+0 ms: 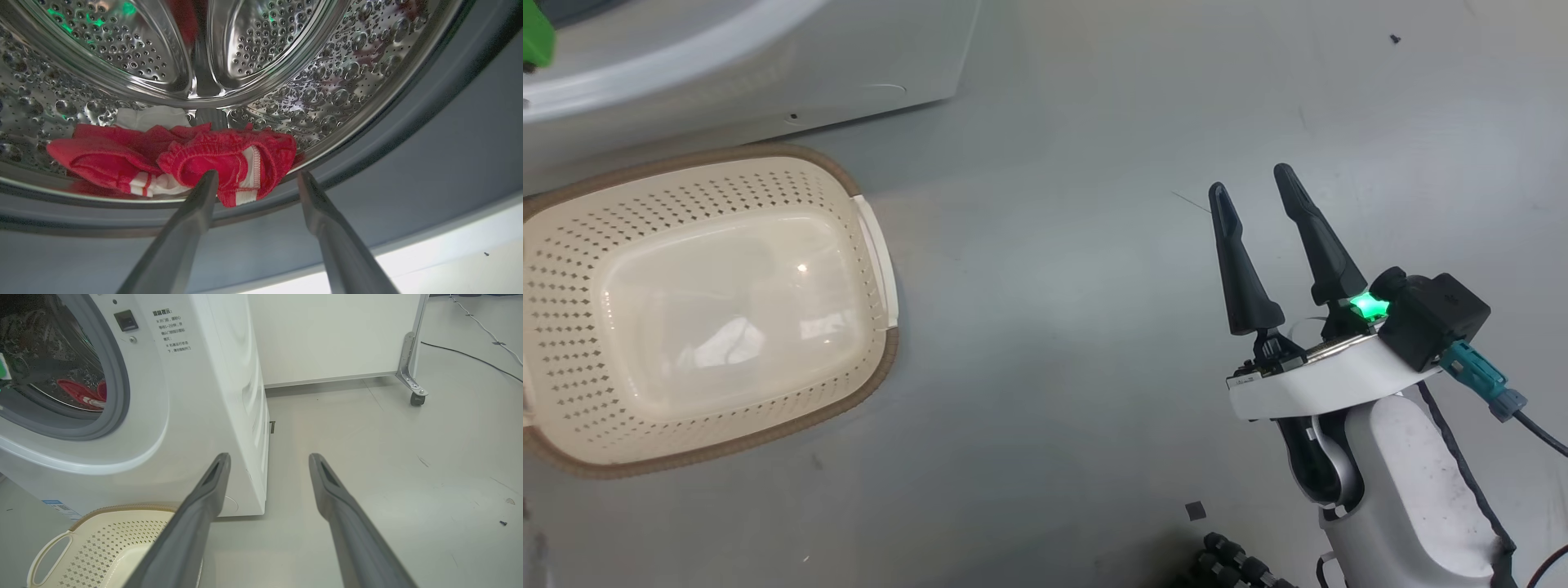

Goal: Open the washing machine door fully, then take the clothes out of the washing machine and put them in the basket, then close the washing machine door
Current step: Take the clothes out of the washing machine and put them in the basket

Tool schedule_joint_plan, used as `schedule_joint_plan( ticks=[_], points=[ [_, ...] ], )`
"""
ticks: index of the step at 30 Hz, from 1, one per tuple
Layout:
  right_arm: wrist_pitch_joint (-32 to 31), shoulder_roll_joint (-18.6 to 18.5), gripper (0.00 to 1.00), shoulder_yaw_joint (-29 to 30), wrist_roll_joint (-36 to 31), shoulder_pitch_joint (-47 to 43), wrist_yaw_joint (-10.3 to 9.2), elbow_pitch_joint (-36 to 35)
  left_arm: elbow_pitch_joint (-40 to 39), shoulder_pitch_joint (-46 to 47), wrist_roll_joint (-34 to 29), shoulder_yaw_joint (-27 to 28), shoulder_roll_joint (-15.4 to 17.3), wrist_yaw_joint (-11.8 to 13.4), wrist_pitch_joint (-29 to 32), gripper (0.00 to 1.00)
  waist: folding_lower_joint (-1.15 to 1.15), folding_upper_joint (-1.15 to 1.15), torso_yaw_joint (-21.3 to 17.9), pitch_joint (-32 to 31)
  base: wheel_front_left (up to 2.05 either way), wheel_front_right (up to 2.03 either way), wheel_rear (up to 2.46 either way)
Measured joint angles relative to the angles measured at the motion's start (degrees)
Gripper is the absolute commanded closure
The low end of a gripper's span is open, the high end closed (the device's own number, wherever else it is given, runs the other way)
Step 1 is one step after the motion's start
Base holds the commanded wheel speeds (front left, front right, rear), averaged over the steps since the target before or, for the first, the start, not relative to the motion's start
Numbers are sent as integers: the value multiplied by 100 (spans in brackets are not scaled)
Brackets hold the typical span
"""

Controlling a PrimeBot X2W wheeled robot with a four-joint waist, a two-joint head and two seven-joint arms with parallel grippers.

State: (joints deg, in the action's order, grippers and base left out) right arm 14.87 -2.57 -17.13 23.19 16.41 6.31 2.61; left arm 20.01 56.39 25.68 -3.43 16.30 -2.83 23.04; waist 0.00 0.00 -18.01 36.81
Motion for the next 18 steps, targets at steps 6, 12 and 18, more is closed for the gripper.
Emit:
schedule_joint_plan(
  ticks=[6,12,18],
  points=[
    [0,0,0,-105,203,88,-93,-47,54,686,-25,144,294,5,227,0,0,0,-270,230,0,0,0],
    [0,4,0,-187,255,111,-101,-70,154,1128,-23,288,371,75,366,0,0,0,-458,430,0,0,0],
    [0,9,0,-241,313,242,-146,-85,393,1420,1,349,472,129,573,0,0,0,-648,649,0,0,0]
  ],
)
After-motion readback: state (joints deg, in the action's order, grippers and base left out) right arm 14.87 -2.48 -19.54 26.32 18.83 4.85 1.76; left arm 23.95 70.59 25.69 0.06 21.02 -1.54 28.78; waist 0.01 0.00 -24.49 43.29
